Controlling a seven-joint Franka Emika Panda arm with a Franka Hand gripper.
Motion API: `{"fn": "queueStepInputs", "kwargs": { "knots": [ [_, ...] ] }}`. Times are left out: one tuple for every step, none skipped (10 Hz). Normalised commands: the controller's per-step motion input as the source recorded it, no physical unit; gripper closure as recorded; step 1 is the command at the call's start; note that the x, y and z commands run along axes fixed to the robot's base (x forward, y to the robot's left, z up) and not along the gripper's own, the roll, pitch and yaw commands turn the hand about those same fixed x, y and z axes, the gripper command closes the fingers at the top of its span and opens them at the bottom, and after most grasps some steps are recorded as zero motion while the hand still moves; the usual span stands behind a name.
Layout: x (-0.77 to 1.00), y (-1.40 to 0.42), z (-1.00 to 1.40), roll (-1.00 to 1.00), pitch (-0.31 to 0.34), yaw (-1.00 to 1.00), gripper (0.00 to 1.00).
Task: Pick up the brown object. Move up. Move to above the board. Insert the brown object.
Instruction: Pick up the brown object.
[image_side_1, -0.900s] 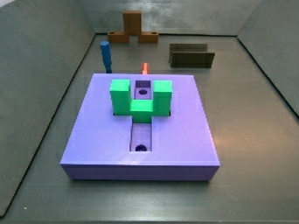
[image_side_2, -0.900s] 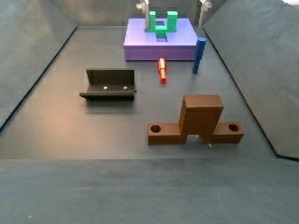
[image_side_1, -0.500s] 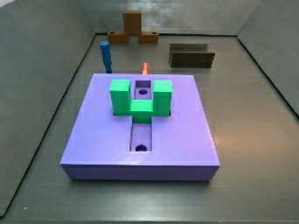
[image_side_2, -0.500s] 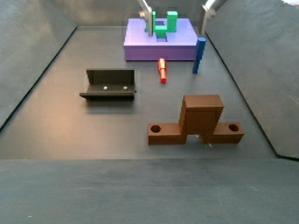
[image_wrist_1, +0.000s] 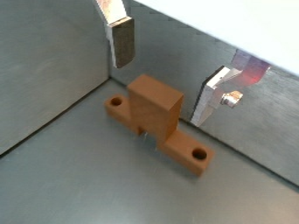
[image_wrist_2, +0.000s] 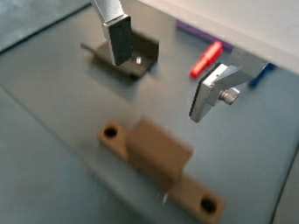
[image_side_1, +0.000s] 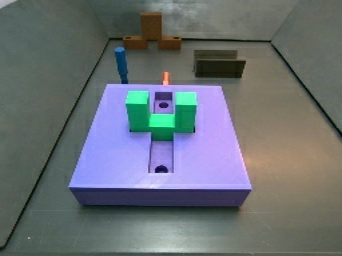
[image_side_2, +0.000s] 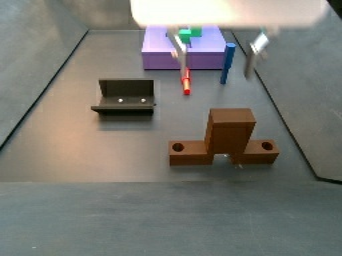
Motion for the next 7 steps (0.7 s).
{"fn": "queueStepInputs", "kwargs": {
  "knots": [
    [-0.24,0.43,-0.46,0.14,-0.043,-0.35,0.00],
    [-0.32,0.15,-0.35,0.02,-0.036,-0.07,0.00],
    [-0.17,0.14,-0.27,-0.01,-0.011,0.00,0.00],
    [-0.19,0.22,-0.29,0.00,-0.023,-0.03,0.00],
    [-0.13,0.26,-0.26,-0.02,-0.031,0.00,0.00],
    [0.00,0.15,-0.18,-0.07,0.000,0.10,0.00],
    [0.15,0.03,-0.09,-0.11,0.000,0.24,0.00]
  ]
}}
